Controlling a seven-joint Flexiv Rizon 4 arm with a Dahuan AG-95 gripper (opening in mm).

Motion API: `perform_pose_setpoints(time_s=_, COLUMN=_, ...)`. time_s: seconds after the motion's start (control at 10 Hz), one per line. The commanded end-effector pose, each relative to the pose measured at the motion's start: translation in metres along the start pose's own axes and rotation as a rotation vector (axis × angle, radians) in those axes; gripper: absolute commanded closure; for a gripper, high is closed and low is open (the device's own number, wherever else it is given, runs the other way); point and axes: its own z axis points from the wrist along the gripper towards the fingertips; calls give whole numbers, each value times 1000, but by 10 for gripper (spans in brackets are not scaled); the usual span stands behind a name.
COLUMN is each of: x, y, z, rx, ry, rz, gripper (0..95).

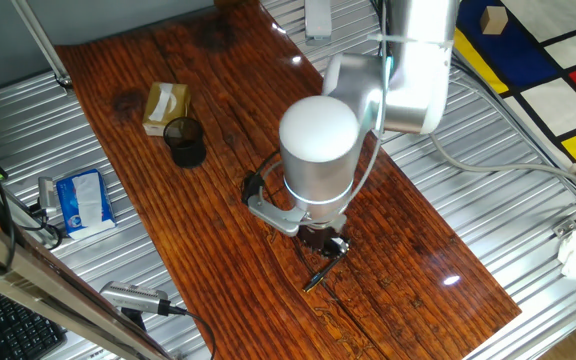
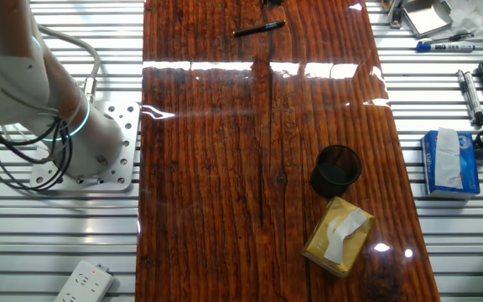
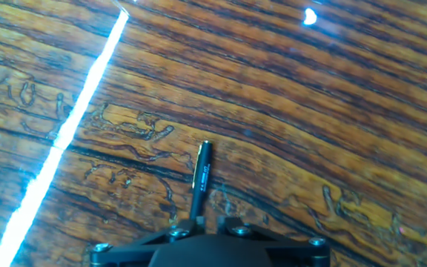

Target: Put the pen into the pen holder

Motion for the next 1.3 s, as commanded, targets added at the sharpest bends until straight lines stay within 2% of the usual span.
perform_pose_setpoints(time_s=0.1, x=-4, y=4, z=7, rx=4, ry=6, rz=9, gripper=760)
perform_pose_setpoints(time_s=0.3, x=-7, y=7, z=17, rx=12, ry=2, rz=15, gripper=760)
perform_pose_setpoints(time_s=0.8, x=-7, y=9, z=36, rx=32, ry=-32, rz=38, gripper=760)
perform_pose_setpoints(time_s=1.3, x=-7, y=9, z=37, rx=38, ry=-31, rz=32, gripper=760)
